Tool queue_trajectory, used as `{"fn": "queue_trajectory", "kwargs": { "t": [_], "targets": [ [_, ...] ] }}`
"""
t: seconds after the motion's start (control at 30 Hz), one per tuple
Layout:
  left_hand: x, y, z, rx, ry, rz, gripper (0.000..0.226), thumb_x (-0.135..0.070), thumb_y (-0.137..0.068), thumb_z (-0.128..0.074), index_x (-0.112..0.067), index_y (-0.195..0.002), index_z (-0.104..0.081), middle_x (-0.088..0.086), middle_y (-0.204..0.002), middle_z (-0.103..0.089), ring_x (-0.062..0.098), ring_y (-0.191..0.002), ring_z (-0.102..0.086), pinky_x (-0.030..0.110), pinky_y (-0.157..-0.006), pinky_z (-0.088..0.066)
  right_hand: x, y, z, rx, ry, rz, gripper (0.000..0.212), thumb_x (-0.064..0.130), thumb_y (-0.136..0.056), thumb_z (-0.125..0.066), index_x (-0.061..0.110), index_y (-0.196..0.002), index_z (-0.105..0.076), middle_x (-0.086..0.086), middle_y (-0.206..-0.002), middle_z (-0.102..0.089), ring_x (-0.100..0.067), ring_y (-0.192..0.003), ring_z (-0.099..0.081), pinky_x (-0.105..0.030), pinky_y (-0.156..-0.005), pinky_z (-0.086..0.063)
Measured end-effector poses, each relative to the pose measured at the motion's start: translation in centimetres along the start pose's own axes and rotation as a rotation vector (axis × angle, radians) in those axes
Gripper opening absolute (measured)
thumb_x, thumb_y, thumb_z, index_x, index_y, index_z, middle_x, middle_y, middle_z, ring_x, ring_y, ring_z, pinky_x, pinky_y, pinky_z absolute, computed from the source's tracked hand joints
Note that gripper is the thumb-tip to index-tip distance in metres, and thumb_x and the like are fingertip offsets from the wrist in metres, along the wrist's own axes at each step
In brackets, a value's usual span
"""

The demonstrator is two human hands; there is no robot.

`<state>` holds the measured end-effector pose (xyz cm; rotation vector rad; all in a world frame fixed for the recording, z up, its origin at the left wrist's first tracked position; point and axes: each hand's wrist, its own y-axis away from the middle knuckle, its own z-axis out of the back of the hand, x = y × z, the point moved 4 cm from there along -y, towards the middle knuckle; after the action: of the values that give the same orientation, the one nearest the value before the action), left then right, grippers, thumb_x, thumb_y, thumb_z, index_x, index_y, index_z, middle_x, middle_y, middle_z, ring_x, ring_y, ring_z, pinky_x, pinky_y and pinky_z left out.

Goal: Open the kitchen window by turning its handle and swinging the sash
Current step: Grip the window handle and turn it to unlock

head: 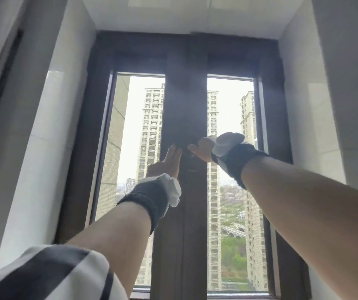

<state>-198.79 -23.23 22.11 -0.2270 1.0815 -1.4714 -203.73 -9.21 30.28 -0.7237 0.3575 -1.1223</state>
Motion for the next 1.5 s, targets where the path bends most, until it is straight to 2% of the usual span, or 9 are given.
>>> {"fn": "queue_trajectory", "kwargs": {
  "t": [0.1, 0.27, 0.5, 0.7, 0.87, 0.97, 1.07, 1.2, 1.5],
  "targets": [
    [-0.1, 0.0, 0.7, -0.033, 0.004, 0.043, 0.056, -0.063, -0.107, -0.02, -0.052, -0.161, -0.016, -0.009, -0.154, -0.057, 0.036, -0.108, -0.075, 0.043, -0.106, -0.055, -0.2, 1.6, 1.3, -0.059, -0.027, 0.042, 0.056, 0.05, -0.109, -0.04, 0.008, -0.093, -0.074, 0.0, -0.064, -0.052, -0.014, -0.056, -0.048, -0.032, -0.068, -0.04],
    [-0.9, 0.9, 1.2, 0.086, -0.055, 0.006, 0.093, -0.015, -0.099, -0.069, -0.02, -0.169, -0.008, 0.002, -0.178, 0.002, 0.035, -0.153, -0.04, 0.051, -0.117, -0.046, -1.8, 5.9, 5.0, -0.095, -0.133, 0.059, 0.059, 0.048, -0.109, -0.041, 0.005, -0.079, -0.07, -0.004, -0.061, -0.047, -0.013, -0.055, -0.046, -0.024, -0.055, -0.035],
    [-6.4, 3.5, 1.4, 0.031, -0.068, -0.03, 0.068, -0.057, -0.11, -0.023, -0.021, -0.167, -0.021, 0.007, -0.176, -0.014, 0.038, -0.156, -0.034, 0.053, -0.126, -0.03, -6.8, 11.1, 10.0, -0.082, -0.469, 0.08, 0.07, 0.05, -0.106, -0.049, -0.015, -0.121, -0.069, -0.034, -0.126, -0.071, -0.05, -0.121, -0.067, -0.053, -0.111, -0.049],
    [-14.9, 6.4, 3.8, 0.005, 0.264, -0.138, 0.09, -0.079, -0.098, -0.003, -0.025, -0.162, -0.037, 0.01, -0.159, -0.052, 0.031, -0.141, -0.053, 0.049, -0.123, -0.033, -11.5, 14.5, 13.4, -0.174, -0.594, 0.041, 0.074, 0.067, -0.099, -0.052, -0.001, -0.072, -0.062, -0.023, -0.07, -0.054, -0.044, -0.07, -0.06, -0.043, -0.105, -0.052],
    [-19.7, 7.4, 3.7, 0.148, 0.471, -0.114, 0.081, -0.06, -0.105, -0.046, -0.001, -0.158, -0.034, 0.011, -0.08, -0.061, 0.014, -0.065, -0.051, 0.046, -0.09, -0.062, -15.0, 16.2, 15.8, -0.096, -0.716, 0.02, 0.064, 0.053, -0.099, -0.056, 0.023, -0.043, -0.064, 0.009, -0.044, -0.049, -0.007, -0.039, -0.045, -0.012, -0.061, -0.046],
    [-21.6, 8.9, 3.5, 0.135, 0.409, -0.196, 0.093, -0.058, -0.101, -0.057, 0.001, -0.162, -0.02, -0.002, -0.063, -0.044, 0.009, -0.051, -0.043, 0.026, -0.049, -0.048, -17.3, 17.3, 17.0, -0.144, -0.737, -0.001, 0.061, 0.052, -0.094, -0.052, 0.027, -0.038, -0.055, 0.01, -0.041, -0.042, -0.006, -0.038, -0.038, -0.02, -0.057, -0.041],
    [-23.8, 11.0, 2.7, 0.13, 0.419, -0.221, 0.1, -0.063, -0.095, -0.062, -0.005, -0.161, -0.013, 0.004, -0.086, -0.06, 0.015, -0.068, -0.061, 0.024, -0.055, -0.054, -19.2, 18.3, 17.6, -0.201, -0.822, -0.003, 0.053, 0.046, -0.093, -0.049, 0.027, -0.043, -0.049, 0.008, -0.044, -0.035, -0.013, -0.045, -0.03, -0.031, -0.063, -0.03],
    [-27.7, 13.0, 0.9, 0.181, 0.452, -0.211, 0.133, -0.065, -0.088, -0.07, -0.003, -0.162, 0.021, 0.02, -0.165, -0.036, 0.04, -0.146, -0.046, 0.048, -0.118, -0.047, -21.5, 19.5, 18.3, -0.285, -1.012, -0.032, 0.05, 0.03, -0.095, -0.046, 0.028, -0.045, -0.045, 0.005, -0.049, -0.028, -0.013, -0.048, -0.025, -0.034, -0.062, -0.024],
    [-33.2, 14.8, -1.0, 0.189, 0.433, -0.156, 0.137, -0.065, -0.087, -0.071, -0.008, -0.161, 0.029, 0.023, -0.175, 0.001, 0.042, -0.161, -0.014, 0.05, -0.132, -0.02, -25.6, 20.4, 19.0, -0.339, -1.399, -0.029, 0.063, 0.008, -0.1, -0.037, 0.027, -0.04, -0.042, 0.01, -0.039, -0.027, -0.007, -0.035, -0.026, -0.017, -0.04, -0.034]
  ]
}}
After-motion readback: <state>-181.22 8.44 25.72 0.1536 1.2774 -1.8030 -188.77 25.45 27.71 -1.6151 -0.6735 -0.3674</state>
